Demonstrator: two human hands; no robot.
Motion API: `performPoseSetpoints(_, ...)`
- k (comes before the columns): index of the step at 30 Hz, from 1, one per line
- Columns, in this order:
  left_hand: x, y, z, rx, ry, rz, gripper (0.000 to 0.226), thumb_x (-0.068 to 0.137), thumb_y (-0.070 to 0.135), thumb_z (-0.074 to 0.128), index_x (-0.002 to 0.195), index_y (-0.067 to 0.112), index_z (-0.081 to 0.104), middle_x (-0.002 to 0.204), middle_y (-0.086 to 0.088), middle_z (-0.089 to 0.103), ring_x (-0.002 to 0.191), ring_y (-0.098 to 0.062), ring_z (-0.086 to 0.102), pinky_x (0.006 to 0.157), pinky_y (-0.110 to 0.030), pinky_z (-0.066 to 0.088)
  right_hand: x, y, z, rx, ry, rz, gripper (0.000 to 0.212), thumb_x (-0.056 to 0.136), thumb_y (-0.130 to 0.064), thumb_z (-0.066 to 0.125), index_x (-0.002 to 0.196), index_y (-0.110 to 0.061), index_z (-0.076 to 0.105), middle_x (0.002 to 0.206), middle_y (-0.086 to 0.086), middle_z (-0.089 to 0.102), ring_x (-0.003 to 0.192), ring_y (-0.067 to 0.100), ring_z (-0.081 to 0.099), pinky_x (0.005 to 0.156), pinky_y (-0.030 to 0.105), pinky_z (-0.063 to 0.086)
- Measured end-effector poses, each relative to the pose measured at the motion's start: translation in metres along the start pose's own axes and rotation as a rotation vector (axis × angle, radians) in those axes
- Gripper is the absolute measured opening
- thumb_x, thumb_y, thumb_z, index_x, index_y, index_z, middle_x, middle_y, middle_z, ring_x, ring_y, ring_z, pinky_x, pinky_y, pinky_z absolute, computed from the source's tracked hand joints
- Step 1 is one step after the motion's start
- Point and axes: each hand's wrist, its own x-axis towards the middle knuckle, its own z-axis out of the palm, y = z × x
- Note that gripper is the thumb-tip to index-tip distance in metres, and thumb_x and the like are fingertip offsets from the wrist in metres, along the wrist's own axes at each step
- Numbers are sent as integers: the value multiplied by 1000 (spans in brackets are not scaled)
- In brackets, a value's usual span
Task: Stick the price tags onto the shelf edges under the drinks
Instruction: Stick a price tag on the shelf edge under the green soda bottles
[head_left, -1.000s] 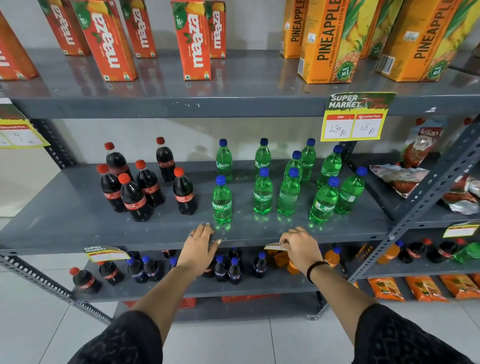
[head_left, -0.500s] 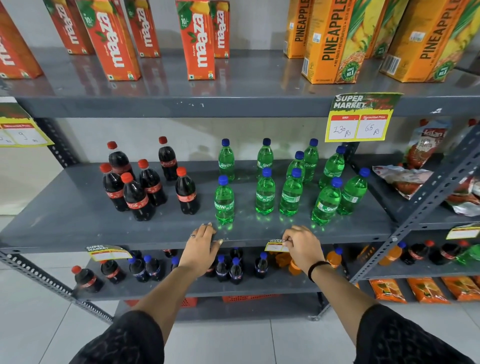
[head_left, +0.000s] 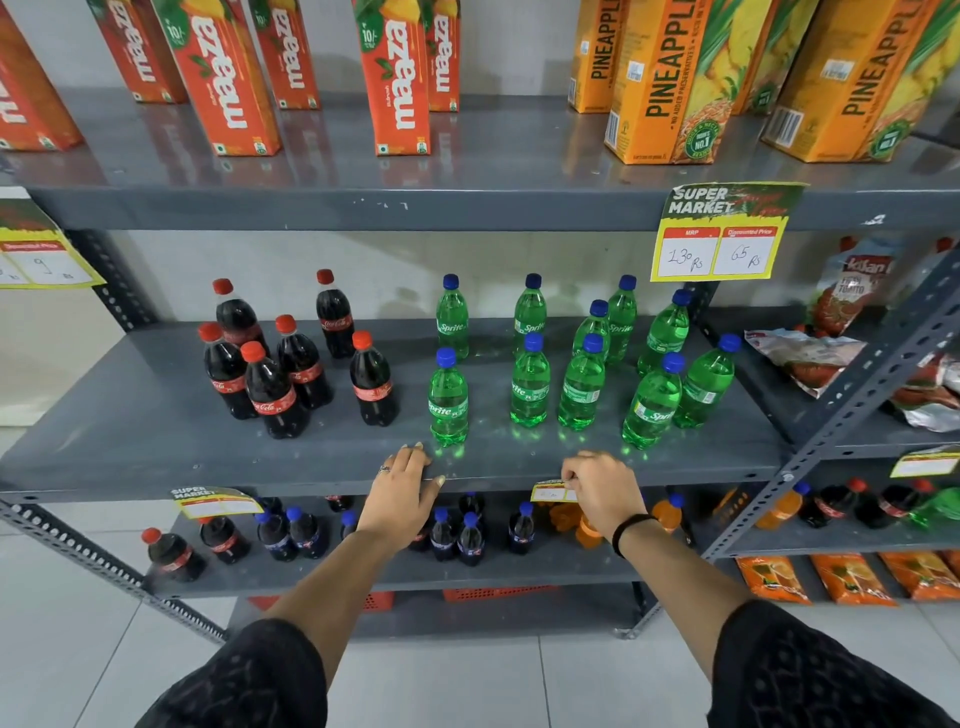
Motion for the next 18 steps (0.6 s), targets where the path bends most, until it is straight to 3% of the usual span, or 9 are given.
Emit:
performPoseSetpoints(7,0,-1,0,-2,8,-2,37,95,34,50,122,8,50,128,-7,50,118,-28,46,102,-37,35,1,-2,0,-95,-24,-56,13,79,0,55,76,-13,58,81,5,58,81,27,55,57,33,42)
performPoseSetpoints(10,-1,0,1,2,17,0,37,95,34,51,122,8,50,126,-7,51,116,-26,46,101,-36,36,-1,-4,2,-155,-12,-86,20,79,5,52,85,-14,56,89,3,57,89,27,55,58,35,42)
performPoseSetpoints(14,0,0,1,-5,18,3,36,95,34,51,121,8,51,127,-7,51,118,-26,45,102,-36,36,-2,-4,0,-101,14,-42,30,82,2,53,104,-17,58,105,1,63,101,25,59,71,41,54)
performPoseSetpoints(18,0,1,1,1,15,-2,38,95,34,50,123,9,50,129,-6,50,119,-25,45,103,-36,35,-3,-1,1,-48,-8,-6,25,86,-8,57,108,-17,66,108,1,64,104,25,60,78,41,54)
